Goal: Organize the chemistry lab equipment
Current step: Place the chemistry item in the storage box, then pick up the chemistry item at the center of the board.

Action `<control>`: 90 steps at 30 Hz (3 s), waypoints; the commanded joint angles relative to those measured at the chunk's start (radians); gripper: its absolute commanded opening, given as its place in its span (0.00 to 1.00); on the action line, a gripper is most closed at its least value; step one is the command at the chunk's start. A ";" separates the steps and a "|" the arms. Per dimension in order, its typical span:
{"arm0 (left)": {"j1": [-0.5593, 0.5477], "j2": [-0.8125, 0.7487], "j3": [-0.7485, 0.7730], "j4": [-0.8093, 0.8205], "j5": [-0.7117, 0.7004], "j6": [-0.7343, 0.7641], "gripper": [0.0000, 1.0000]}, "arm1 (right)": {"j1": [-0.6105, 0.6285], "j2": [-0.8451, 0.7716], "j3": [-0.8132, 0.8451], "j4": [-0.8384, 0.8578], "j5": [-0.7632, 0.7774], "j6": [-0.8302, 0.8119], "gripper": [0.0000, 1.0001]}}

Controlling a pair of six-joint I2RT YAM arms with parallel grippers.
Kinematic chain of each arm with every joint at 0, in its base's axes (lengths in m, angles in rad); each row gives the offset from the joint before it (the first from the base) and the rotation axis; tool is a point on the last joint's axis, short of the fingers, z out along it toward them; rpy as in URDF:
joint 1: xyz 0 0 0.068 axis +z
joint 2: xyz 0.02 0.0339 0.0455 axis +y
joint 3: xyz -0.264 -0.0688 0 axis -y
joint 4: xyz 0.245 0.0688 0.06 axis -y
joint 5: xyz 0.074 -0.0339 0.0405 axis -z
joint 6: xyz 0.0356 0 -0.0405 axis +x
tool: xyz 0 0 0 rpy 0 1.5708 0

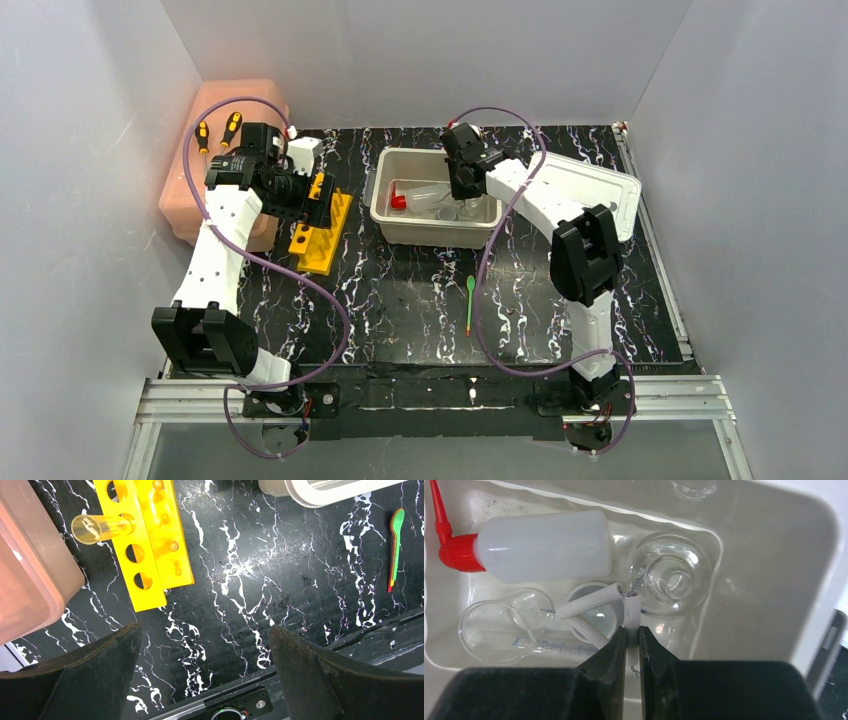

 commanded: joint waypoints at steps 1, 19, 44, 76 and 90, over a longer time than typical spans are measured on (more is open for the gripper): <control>0.005 -0.047 -0.007 -0.025 -0.012 0.012 0.99 | 0.007 0.033 0.074 0.042 -0.021 -0.010 0.05; 0.005 -0.039 0.005 -0.025 -0.005 0.015 0.99 | 0.007 0.110 0.140 0.012 0.021 -0.029 0.30; 0.005 -0.017 0.024 -0.022 0.009 0.018 0.99 | 0.284 -0.466 -0.264 -0.013 0.180 0.011 0.63; 0.005 -0.021 0.018 -0.039 -0.008 0.009 0.99 | 0.397 -0.484 -0.953 0.263 0.069 0.230 0.49; 0.004 -0.015 0.012 -0.036 -0.001 0.012 0.99 | 0.397 -0.534 -0.943 0.223 0.063 0.216 0.17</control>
